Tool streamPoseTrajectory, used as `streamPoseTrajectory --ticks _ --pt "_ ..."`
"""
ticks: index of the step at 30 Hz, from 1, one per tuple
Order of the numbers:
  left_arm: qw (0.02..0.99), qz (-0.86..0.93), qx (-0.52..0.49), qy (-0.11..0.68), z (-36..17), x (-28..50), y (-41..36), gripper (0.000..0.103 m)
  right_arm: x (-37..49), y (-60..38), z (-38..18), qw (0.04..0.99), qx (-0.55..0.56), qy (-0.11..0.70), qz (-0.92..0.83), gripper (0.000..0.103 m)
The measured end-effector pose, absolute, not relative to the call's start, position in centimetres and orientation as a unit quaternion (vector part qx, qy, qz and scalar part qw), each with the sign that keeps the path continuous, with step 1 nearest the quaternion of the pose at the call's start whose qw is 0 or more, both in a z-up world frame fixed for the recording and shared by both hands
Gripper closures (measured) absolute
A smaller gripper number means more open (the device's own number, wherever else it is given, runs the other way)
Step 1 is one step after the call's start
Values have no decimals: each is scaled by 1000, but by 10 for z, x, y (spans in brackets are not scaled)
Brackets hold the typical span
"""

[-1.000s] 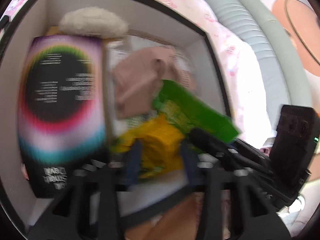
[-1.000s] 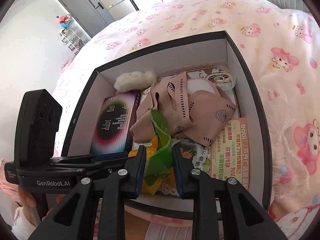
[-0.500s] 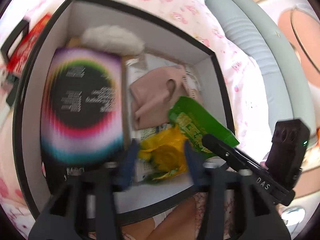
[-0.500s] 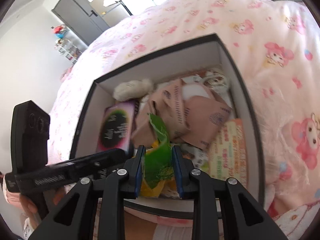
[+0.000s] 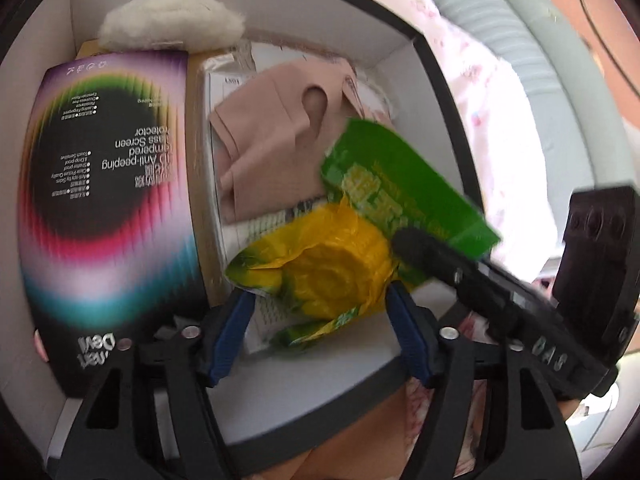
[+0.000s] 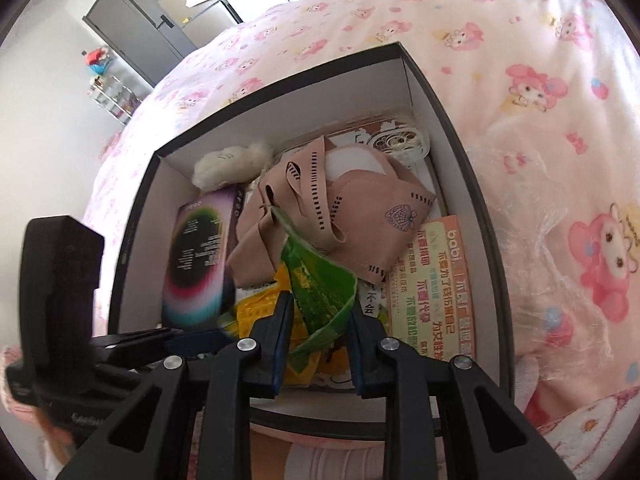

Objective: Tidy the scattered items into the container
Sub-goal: 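Shift the held corn snack bag around inside the box with the left gripper, then set the corn snack bag beside the mask and open the left gripper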

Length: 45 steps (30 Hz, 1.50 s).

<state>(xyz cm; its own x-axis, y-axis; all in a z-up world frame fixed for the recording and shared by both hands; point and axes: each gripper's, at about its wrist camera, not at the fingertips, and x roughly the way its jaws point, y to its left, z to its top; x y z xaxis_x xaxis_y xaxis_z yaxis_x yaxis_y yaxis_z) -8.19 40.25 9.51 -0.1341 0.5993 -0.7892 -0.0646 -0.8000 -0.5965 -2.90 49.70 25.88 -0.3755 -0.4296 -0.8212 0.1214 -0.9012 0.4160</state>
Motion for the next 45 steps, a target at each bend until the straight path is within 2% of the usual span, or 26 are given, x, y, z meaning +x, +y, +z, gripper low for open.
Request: streamPoseTrajectory --ticks 1,5,10,15,18,24,27,32,35,37,43,45 --pt "237 714 -615 -236 91 -83 400 43 -29 497 259 172 532 -145 -816 82" --pt "238 718 -608 -241 98 -82 399 46 -28 495 262 185 527 -155 -815 82" --pt "232 750 -578 -223 145 -89 396 47 -24 487 289 197 501 -148 -830 82" --pt "225 785 -543 -195 179 -139 403 46 -58 483 328 223 465 -131 -847 82" --pt "226 774 -562 -182 166 -162 402 49 -95 486 323 199 477 -133 -845 82" --pt "233 776 -568 -145 131 -194 422 46 -130 497 276 163 522 -165 -821 82" --pt "224 797 -550 -111 141 -187 425 44 -126 510 283 160 505 -185 -828 81" --pt "226 816 -515 -130 136 -178 414 44 -101 540 314 162 433 -231 -857 81" --pt "231 821 -500 -151 143 -168 402 46 -88 542 325 166 409 -215 -871 81" --pt "203 826 -507 -139 142 -165 398 54 -87 532 325 175 415 -193 -872 84" --pt "178 798 -559 -135 122 -170 398 55 -86 503 319 190 429 -140 -872 84" --pt "192 786 -569 -147 119 -179 403 56 -91 502 308 186 452 -146 -860 84"
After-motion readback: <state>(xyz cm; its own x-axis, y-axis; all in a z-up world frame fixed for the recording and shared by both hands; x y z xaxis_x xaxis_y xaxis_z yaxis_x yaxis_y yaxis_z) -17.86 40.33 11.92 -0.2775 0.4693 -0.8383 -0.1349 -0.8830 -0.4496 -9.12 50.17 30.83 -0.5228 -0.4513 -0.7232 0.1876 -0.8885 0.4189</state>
